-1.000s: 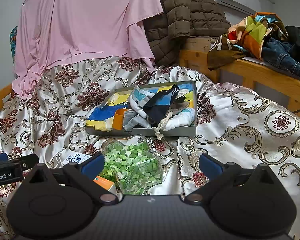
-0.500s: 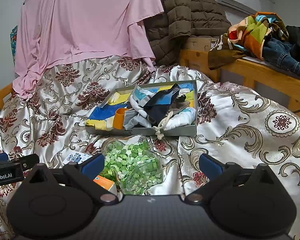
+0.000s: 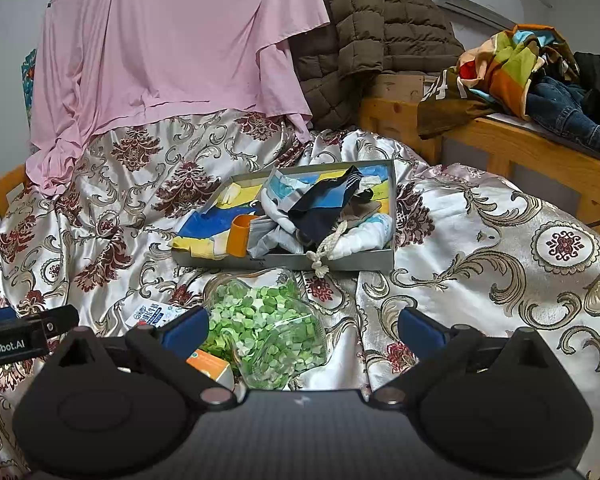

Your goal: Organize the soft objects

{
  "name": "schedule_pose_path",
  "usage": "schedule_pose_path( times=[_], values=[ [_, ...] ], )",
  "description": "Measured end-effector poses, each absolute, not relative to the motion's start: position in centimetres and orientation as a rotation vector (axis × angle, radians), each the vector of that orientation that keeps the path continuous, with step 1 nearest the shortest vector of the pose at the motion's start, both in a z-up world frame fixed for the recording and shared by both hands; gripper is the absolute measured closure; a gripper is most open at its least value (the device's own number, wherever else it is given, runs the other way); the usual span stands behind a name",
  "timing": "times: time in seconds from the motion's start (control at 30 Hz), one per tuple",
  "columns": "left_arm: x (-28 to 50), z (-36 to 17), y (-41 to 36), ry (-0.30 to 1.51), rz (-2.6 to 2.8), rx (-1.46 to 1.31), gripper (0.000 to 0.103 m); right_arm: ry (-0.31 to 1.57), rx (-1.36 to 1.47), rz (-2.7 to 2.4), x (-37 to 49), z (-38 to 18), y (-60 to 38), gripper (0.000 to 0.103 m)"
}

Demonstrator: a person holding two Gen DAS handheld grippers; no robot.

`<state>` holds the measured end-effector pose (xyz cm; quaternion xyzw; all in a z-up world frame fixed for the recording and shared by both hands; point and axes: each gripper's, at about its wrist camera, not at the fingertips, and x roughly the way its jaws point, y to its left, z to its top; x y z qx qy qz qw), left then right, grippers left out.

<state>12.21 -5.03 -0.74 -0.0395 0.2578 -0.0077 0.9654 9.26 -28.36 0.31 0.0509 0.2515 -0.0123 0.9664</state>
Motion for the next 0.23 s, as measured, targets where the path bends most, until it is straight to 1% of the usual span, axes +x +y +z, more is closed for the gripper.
schedule_pose_path(
  times=[0.23],
  values=[
    [12.37,-0.43,-5.19,0.524,-0.021,-0.070,0.001,0.514,0.101,-0.022,9.29,0.19,-28.18,0.000]
  ],
)
